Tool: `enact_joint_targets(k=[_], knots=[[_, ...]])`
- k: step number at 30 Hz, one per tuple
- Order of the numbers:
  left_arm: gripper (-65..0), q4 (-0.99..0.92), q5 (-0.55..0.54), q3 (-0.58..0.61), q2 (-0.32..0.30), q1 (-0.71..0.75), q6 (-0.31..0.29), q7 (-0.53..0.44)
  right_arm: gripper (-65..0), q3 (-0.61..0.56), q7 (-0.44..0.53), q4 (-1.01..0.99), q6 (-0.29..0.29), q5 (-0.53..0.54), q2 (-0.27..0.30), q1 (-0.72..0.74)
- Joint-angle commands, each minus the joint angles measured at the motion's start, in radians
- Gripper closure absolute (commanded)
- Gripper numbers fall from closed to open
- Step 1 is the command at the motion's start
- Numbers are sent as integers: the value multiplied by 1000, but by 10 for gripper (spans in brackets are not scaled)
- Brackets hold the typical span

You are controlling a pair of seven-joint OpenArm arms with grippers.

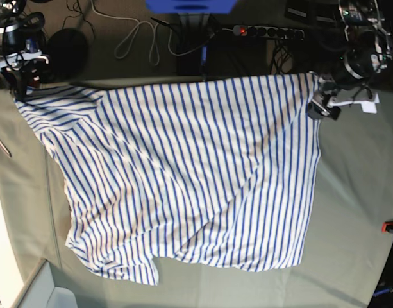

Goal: Layout the t-shirt on the table in an organized manner, then fold the t-shirt properly
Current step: 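Release and regrasp the shirt edge with the left gripper, pulling it taut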

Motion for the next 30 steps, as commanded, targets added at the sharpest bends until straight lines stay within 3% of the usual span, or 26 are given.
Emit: enact_joint_targets(k=[1,7,27,30], knots=[[-529,15,7,-3,3,3,-9,2,0,9,31,15,12,15,11,-7],[-529,25,105,-3,36,12,-9,10,0,9,31,15,12,15,11,-7],[-528,5,108,-9,64,12,-11,4,0,11,31,15,12,15,-9,-3],[-466,5,104,-9,64,10,-11,2,0,11,31,15,12,15,-9,-2]])
